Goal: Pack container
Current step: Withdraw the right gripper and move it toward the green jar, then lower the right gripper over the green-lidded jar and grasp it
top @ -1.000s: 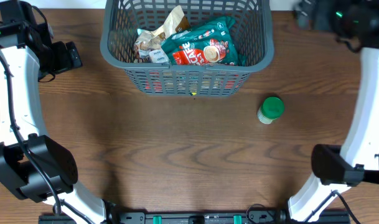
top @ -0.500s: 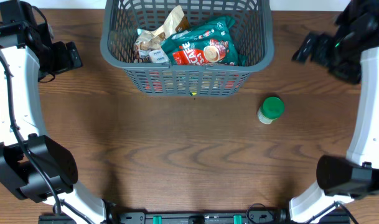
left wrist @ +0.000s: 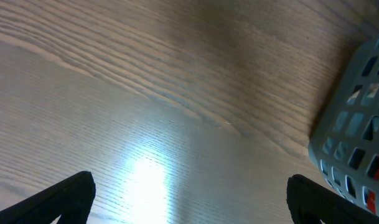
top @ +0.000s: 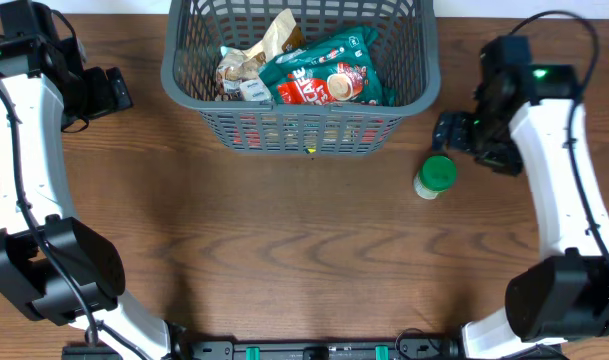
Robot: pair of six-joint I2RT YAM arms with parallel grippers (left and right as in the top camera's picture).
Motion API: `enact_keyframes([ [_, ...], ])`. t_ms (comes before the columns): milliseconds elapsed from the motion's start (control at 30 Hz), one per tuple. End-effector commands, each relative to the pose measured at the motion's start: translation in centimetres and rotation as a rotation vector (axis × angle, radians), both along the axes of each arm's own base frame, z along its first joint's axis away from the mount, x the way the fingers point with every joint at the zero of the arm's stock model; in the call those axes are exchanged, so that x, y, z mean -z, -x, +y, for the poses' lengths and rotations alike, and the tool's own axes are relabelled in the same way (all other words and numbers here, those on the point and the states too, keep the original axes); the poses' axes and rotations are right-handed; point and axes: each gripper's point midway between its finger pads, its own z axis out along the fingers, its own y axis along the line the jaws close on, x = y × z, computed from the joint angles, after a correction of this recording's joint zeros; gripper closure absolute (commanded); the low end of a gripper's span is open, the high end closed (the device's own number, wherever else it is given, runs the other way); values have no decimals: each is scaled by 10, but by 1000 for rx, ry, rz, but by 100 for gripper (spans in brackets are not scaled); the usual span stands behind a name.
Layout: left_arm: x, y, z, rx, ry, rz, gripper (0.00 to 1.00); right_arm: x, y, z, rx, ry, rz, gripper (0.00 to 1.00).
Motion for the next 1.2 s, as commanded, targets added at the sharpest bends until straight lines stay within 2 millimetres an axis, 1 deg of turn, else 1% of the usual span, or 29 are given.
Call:
enact_keyframes([
  [0, 0, 1, 0, 11, -4, 6, 1, 19, 2, 8, -12, 15, -6, 1],
  [67, 0, 1, 1, 11, -5, 3, 1, 33, -1, 12, -18, 14, -19, 1],
  [233, 0, 1, 1, 11, -5, 3, 1, 59, -5, 12, -9, 13, -41, 1],
  [600, 0, 1, 1, 11, -5, 3, 1, 106, 0, 11, -7, 14, -68, 1],
  [767, 0, 1, 1, 11, -5, 3, 1, 118, -3, 10, -5, 17, -98, 1],
  [900, 0, 1, 1, 11, -5, 3, 1, 121, -11, 10, -4, 17, -141, 1],
  [1000, 0, 1, 1, 11, -5, 3, 1, 123, -12, 10, -4, 17, -150, 1],
  [1167, 0, 1, 1, 11, -5, 3, 1, 123, -14, -2, 8, 81, -165, 1],
])
